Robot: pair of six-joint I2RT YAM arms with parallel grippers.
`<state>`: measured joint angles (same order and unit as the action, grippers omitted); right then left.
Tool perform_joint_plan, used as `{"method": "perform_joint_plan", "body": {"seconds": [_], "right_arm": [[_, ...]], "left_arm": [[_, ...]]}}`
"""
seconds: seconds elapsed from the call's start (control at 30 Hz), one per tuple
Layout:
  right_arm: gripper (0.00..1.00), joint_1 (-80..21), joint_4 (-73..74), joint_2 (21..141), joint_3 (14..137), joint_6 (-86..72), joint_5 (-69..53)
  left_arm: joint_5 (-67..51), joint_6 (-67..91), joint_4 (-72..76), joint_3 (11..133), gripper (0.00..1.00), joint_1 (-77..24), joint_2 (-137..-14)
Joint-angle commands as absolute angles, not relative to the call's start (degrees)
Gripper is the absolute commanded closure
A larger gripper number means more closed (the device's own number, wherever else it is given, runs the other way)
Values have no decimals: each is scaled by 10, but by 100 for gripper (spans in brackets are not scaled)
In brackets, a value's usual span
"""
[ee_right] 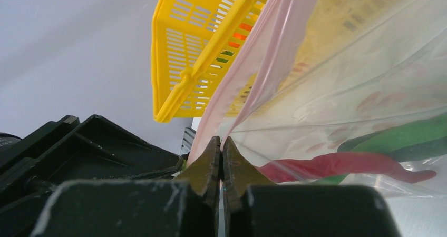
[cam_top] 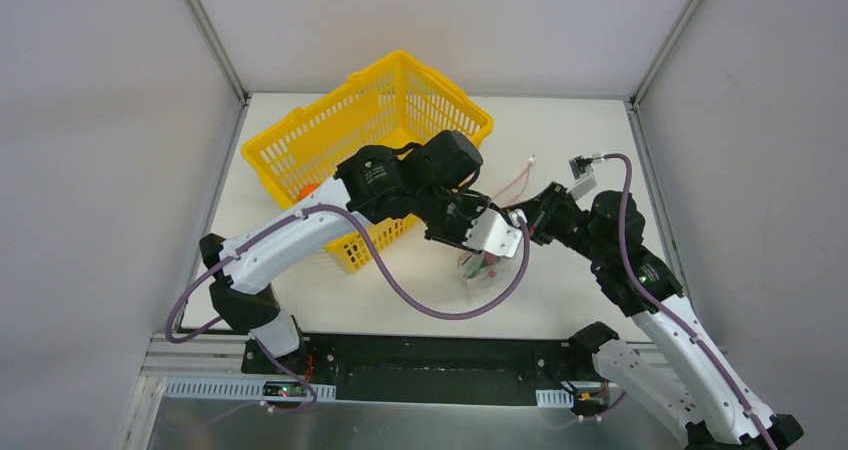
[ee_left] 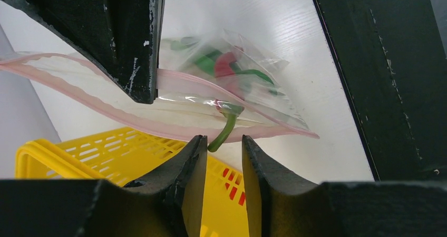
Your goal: Place the food in the zip-top bag and seal the zipper
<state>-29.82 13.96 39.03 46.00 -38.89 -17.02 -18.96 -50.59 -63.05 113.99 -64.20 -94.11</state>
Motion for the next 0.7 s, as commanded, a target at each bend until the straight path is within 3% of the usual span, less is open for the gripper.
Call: {"method": "perform_joint_plan", "body": {"seconds": [0.0,0.37,0.67], "right_arm": [[100,-297,121,386,465,-384,-174],[99,-297,124,381,467,-385,-172],[99,-297,127,379,468,-384,-171]], "left_arm": [[-179,-520,-662,1169,70,-650,-958],[-138,-522,-682,1186,75,-658,-976],[-121,-515,-691,1193,95,-664,-977]]}}
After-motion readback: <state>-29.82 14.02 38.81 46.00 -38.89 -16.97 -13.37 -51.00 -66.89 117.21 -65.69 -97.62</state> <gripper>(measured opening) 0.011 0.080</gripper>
